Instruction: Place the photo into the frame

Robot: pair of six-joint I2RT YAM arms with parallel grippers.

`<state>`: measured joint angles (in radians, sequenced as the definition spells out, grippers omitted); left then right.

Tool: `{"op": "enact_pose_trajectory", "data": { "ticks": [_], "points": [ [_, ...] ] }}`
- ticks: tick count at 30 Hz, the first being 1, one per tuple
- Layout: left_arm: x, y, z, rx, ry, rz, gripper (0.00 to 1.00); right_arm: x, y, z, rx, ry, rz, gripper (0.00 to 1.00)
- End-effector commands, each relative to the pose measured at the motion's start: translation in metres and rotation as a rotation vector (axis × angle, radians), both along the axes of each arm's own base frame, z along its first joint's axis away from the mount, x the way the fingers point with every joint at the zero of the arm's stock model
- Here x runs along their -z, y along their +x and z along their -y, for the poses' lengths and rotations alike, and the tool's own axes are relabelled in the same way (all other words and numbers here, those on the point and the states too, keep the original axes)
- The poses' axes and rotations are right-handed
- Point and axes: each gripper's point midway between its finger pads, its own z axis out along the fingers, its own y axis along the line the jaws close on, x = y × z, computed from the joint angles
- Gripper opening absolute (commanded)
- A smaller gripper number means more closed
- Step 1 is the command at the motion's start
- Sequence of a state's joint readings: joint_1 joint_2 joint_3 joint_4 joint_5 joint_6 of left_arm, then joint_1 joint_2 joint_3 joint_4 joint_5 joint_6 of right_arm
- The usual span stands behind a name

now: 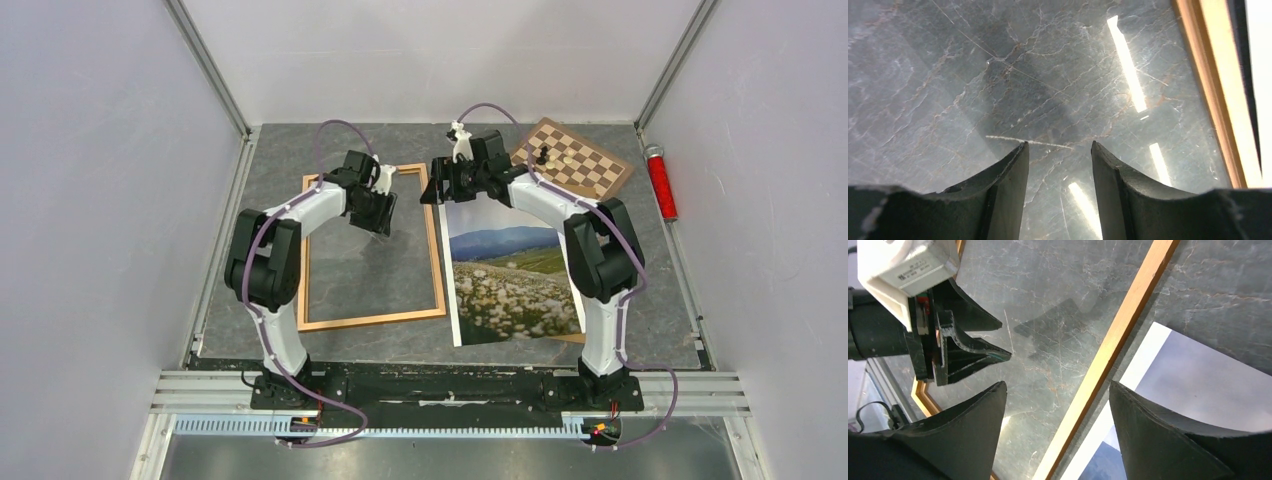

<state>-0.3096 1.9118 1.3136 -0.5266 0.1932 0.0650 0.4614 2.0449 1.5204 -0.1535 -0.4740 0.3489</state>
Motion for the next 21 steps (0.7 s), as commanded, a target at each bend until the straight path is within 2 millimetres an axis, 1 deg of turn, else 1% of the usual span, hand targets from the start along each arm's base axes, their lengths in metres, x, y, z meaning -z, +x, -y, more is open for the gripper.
{"op": "enact_pose_trajectory", "data": {
  "ticks": [1,4,5,7,8,10,12,13,14,17,18,21],
  "points": [
    [-0.060,0.019,0.005,0.045,-0.024,0.164,0.56,-0.038,0.000,0.014,-0.028,-0.044,0.171,0.79],
    [-0.078,0.019,0.002,0.050,-0.017,0.202,0.57,-0.042,-0.005,0.026,-0.036,-0.081,0.206,0.82],
    [-0.084,0.018,0.002,0.051,-0.017,0.211,0.57,-0.042,-0.006,0.033,-0.030,-0.104,0.215,0.82],
    [-0.096,0.017,0.000,0.055,-0.016,0.233,0.68,-0.042,-0.009,0.048,-0.026,-0.150,0.229,0.85],
    [-0.101,0.016,-0.001,0.054,-0.017,0.244,0.70,-0.042,-0.009,0.059,-0.019,-0.180,0.238,0.86],
    [-0.113,0.012,-0.002,0.054,-0.022,0.260,0.73,-0.038,-0.014,0.083,-0.009,-0.233,0.233,0.86],
    [-0.124,0.009,-0.001,0.057,-0.035,0.270,0.76,-0.036,-0.018,0.116,0.034,-0.266,0.214,0.86],
    [-0.129,0.007,-0.001,0.057,-0.043,0.274,0.77,-0.039,-0.022,0.131,0.033,-0.289,0.234,0.86],
    [-0.134,0.005,0.000,0.058,-0.053,0.281,0.78,-0.035,-0.027,0.147,0.047,-0.310,0.226,0.86],
    [-0.145,0.000,0.003,0.064,-0.080,0.294,0.79,-0.035,-0.043,0.187,0.060,-0.371,0.228,0.86],
    [-0.149,-0.002,0.005,0.070,-0.096,0.296,0.79,-0.034,-0.050,0.197,0.062,-0.388,0.222,0.86],
    [-0.159,-0.011,0.015,0.098,-0.145,0.284,0.80,-0.024,-0.068,0.232,0.093,-0.410,0.176,0.85]
  ]
}}
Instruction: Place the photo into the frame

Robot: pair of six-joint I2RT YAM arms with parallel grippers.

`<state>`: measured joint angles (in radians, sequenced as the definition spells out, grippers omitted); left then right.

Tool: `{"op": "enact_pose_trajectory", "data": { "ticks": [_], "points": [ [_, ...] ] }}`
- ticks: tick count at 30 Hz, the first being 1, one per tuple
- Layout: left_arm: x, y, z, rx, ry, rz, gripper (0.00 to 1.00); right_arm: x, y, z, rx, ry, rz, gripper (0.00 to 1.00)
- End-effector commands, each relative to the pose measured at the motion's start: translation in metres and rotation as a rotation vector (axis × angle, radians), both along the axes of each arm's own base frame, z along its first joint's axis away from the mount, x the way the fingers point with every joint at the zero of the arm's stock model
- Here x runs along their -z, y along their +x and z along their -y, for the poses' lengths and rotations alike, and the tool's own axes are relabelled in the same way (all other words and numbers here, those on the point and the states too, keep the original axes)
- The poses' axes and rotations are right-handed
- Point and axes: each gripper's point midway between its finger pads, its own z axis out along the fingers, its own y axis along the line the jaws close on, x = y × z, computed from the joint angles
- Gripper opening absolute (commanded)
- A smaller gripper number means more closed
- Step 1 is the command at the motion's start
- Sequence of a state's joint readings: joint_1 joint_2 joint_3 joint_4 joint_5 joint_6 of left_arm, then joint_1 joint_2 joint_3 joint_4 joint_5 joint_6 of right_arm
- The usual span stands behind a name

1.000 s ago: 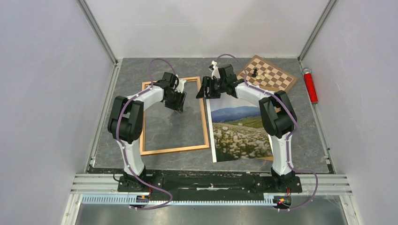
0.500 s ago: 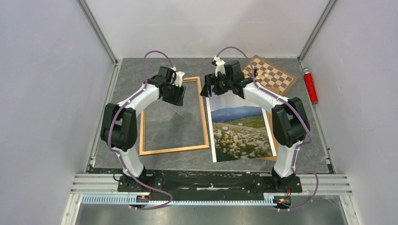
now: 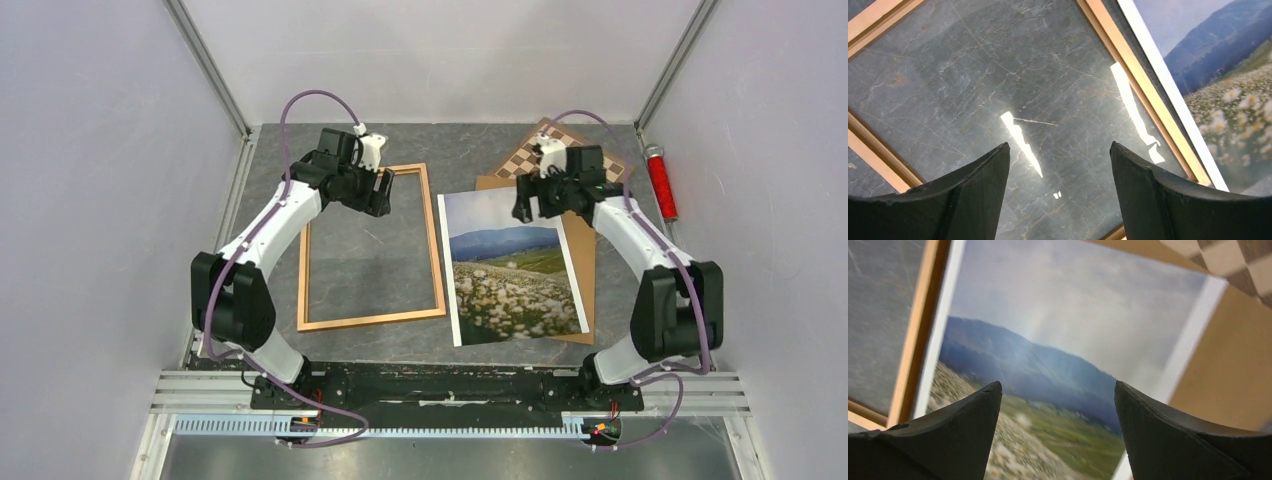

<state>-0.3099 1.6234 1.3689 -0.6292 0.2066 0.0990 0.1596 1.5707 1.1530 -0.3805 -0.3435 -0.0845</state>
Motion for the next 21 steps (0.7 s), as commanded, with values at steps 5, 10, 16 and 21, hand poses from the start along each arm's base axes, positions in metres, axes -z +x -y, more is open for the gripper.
{"op": "enact_pose_trajectory", "data": {
  "ticks": [5,10,16,21],
  "points": [
    [-0.042,-0.023,0.045,0.142,-0.115,0.024,0.80,0.017,-0.056,0.073,-0.001,-0.070,-0.064,0.84],
    [-0.036,-0.038,0.089,0.219,-0.159,-0.028,0.80,0.035,-0.081,0.096,0.001,-0.080,-0.106,0.83],
    [-0.017,-0.057,0.150,0.313,-0.178,-0.080,0.80,0.055,-0.102,0.109,-0.011,-0.046,-0.149,0.83],
    [0.014,-0.076,0.192,0.395,-0.129,-0.115,0.78,0.073,-0.114,0.110,-0.022,-0.004,-0.207,0.82]
  ]
}}
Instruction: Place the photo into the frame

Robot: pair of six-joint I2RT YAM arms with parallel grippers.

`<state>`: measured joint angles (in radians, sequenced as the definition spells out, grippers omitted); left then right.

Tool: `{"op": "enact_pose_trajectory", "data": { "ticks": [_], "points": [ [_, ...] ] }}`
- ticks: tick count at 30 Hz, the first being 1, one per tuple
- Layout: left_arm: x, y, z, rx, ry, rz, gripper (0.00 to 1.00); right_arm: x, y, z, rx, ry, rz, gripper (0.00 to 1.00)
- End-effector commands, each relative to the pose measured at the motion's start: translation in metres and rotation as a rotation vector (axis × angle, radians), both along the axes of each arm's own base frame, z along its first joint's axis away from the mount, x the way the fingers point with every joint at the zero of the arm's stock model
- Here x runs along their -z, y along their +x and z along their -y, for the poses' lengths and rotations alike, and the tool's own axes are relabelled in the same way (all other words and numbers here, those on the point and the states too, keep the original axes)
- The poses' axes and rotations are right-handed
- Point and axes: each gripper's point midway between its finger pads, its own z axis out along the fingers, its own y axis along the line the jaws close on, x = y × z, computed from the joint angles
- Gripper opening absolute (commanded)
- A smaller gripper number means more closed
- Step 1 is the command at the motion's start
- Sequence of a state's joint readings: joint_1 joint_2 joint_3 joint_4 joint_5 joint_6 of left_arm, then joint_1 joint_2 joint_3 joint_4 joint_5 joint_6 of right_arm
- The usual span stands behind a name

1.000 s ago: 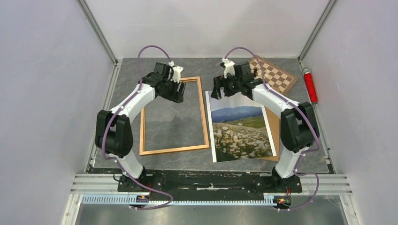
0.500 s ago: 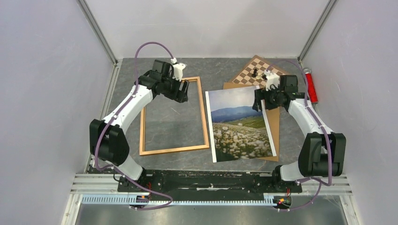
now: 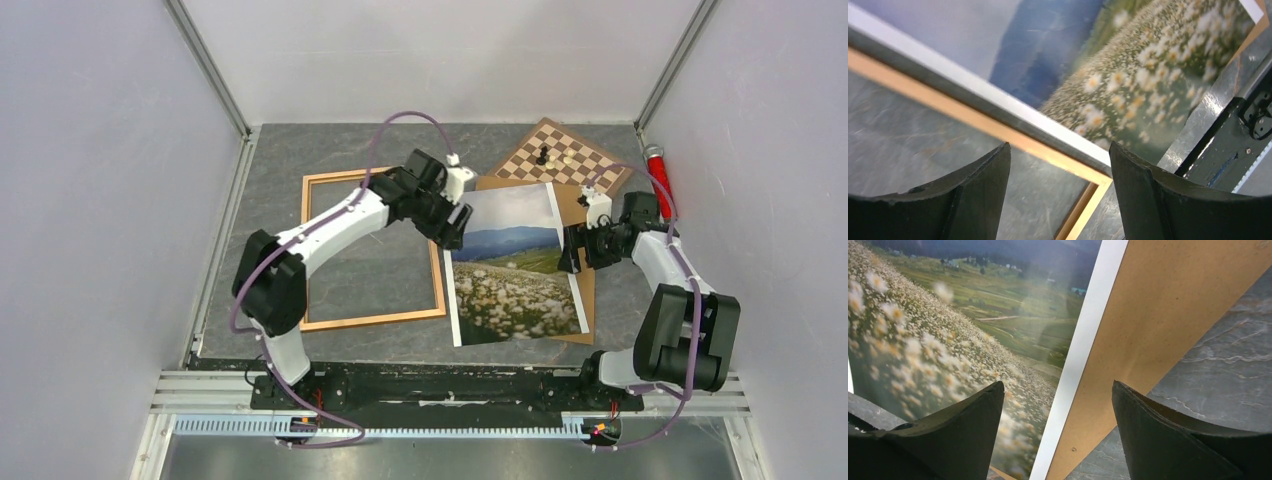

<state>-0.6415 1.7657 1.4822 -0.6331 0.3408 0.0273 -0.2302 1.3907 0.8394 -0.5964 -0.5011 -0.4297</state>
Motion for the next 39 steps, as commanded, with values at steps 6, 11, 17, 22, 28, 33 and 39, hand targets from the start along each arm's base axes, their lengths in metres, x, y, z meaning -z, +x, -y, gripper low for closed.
{"op": "enact_pose_trajectory", "data": {
  "ticks": [6,11,17,22,28,33,39],
  "points": [
    [0.050,-0.027,0.054,0.095,0.070,-0.042,0.76,0.018,-0.013,-0.007,-0.074,0.081,-0.042,0.81],
    [0.074,-0.040,0.049,0.132,0.126,-0.062,0.75,0.027,-0.017,-0.006,-0.071,0.115,-0.086,0.80],
    [0.092,-0.045,0.039,0.138,0.174,-0.073,0.74,0.037,-0.021,-0.007,-0.078,0.146,-0.127,0.80],
    [0.101,-0.051,0.032,0.142,0.192,-0.083,0.74,0.041,-0.027,-0.009,-0.085,0.176,-0.150,0.79],
    [0.090,-0.048,0.027,0.123,0.195,-0.044,0.75,0.047,-0.026,-0.003,-0.067,0.156,-0.164,0.78],
    [0.080,-0.040,0.024,0.096,0.207,-0.004,0.79,0.053,-0.023,0.012,0.002,0.093,-0.163,0.77],
    [0.086,-0.041,0.025,0.070,0.193,-0.061,0.80,0.056,-0.023,0.029,0.086,0.026,-0.171,0.77]
  ]
}}
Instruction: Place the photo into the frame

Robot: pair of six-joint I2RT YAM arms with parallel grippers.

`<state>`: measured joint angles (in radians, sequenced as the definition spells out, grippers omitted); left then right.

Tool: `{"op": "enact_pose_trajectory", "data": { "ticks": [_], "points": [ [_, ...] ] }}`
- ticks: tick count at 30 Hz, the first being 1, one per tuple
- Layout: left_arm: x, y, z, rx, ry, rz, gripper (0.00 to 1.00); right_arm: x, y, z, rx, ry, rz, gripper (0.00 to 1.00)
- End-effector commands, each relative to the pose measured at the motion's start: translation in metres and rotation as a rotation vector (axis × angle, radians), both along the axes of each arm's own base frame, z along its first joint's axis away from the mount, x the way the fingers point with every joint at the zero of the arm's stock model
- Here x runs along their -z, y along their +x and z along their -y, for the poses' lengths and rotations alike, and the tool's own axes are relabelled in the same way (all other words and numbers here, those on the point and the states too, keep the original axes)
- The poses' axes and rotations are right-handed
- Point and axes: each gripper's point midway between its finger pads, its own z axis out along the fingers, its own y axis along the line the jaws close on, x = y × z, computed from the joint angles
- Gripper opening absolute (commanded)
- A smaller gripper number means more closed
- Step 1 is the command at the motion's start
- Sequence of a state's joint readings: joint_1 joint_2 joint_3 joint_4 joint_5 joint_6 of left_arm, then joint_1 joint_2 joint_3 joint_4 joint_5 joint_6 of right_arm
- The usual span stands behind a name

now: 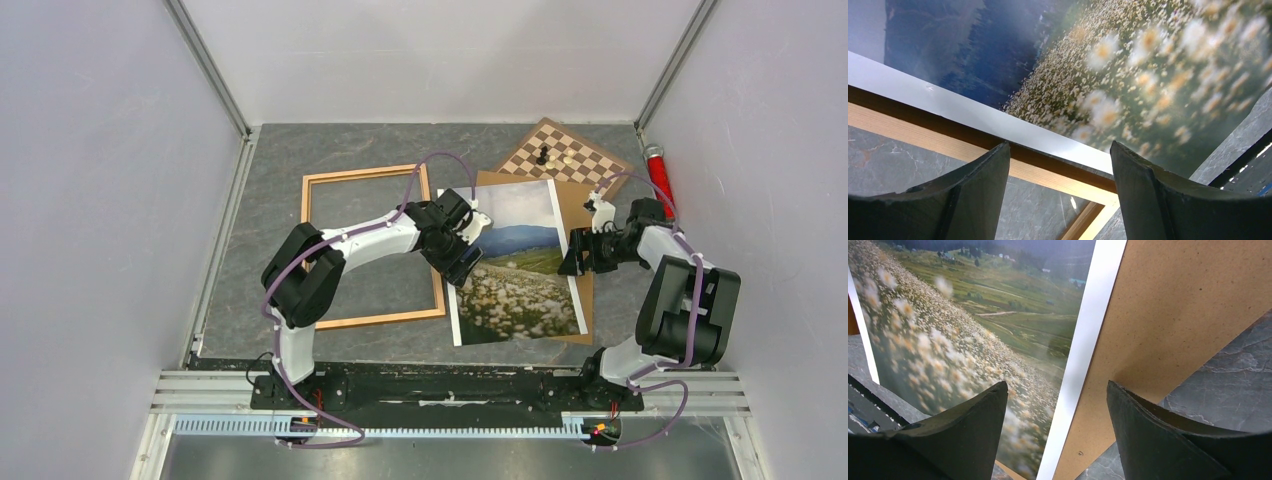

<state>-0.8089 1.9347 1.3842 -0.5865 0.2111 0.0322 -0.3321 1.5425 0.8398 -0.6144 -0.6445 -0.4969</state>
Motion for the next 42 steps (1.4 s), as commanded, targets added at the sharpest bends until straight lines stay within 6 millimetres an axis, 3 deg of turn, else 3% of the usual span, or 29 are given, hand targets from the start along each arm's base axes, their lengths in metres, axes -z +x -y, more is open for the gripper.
{"op": "enact_pose_trajectory", "data": {
  "ticks": [1,9,15,22,27,35,42],
  "points": [
    [-0.017,0.010,0.004,-0.031,-0.041,0.024,0.81,0.027,-0.013,0.027,0.085,-0.136,-0.083,0.76],
    [-0.018,0.026,-0.001,-0.246,-0.065,-0.065,0.81,0.030,-0.017,0.044,0.184,-0.206,-0.111,0.76],
    [-0.013,0.031,0.010,-0.317,-0.097,-0.119,0.81,0.022,-0.015,0.045,0.223,-0.203,-0.089,0.76],
    [-0.015,0.014,0.027,-0.316,-0.176,-0.243,0.79,0.017,-0.012,0.041,0.246,-0.181,-0.067,0.76],
    [-0.018,0.010,0.022,-0.322,-0.181,-0.236,0.79,0.017,-0.011,0.036,0.242,-0.151,-0.064,0.76],
    [-0.007,-0.001,0.012,-0.382,-0.143,-0.282,0.79,0.015,-0.014,0.019,0.195,-0.068,-0.057,0.76],
    [-0.004,-0.008,0.020,-0.393,-0.191,-0.332,0.79,0.016,-0.020,0.007,0.153,-0.028,-0.054,0.75]
  ]
}}
